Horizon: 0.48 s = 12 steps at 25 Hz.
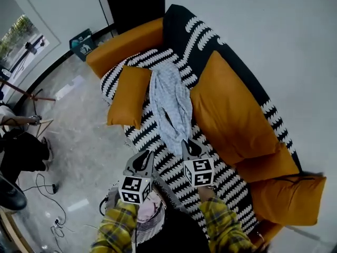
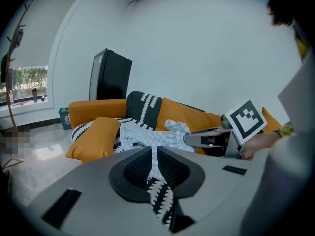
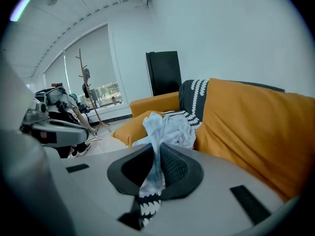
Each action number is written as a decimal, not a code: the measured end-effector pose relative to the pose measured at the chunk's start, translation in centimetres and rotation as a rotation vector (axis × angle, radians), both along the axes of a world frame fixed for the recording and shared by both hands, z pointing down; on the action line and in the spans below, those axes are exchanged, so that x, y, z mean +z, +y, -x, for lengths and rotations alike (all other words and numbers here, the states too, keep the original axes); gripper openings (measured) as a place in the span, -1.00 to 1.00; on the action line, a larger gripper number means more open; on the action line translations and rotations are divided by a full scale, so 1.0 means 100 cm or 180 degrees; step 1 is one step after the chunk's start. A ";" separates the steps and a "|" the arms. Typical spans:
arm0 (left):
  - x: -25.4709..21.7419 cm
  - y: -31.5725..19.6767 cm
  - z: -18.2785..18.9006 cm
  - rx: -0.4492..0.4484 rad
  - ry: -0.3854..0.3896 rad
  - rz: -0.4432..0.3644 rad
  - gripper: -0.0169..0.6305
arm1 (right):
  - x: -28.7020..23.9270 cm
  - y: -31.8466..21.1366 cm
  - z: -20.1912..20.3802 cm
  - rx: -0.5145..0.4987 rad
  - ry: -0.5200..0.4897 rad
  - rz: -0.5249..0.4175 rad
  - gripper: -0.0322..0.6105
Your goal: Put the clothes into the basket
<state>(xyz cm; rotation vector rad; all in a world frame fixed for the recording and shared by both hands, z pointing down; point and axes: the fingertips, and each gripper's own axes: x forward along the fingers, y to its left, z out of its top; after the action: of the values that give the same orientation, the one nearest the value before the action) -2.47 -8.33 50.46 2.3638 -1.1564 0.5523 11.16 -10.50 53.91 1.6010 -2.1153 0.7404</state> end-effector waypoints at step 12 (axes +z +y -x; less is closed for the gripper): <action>-0.064 0.071 0.058 -0.0169 0.0194 -0.0213 -0.84 | -0.140 0.074 0.046 -0.0364 -0.0101 -0.0336 -0.72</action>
<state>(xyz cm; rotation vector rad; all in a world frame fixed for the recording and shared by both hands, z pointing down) -8.23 -1.19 44.04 2.3810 -1.2241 0.4269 6.60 -3.07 39.88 1.5146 -2.2818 0.6304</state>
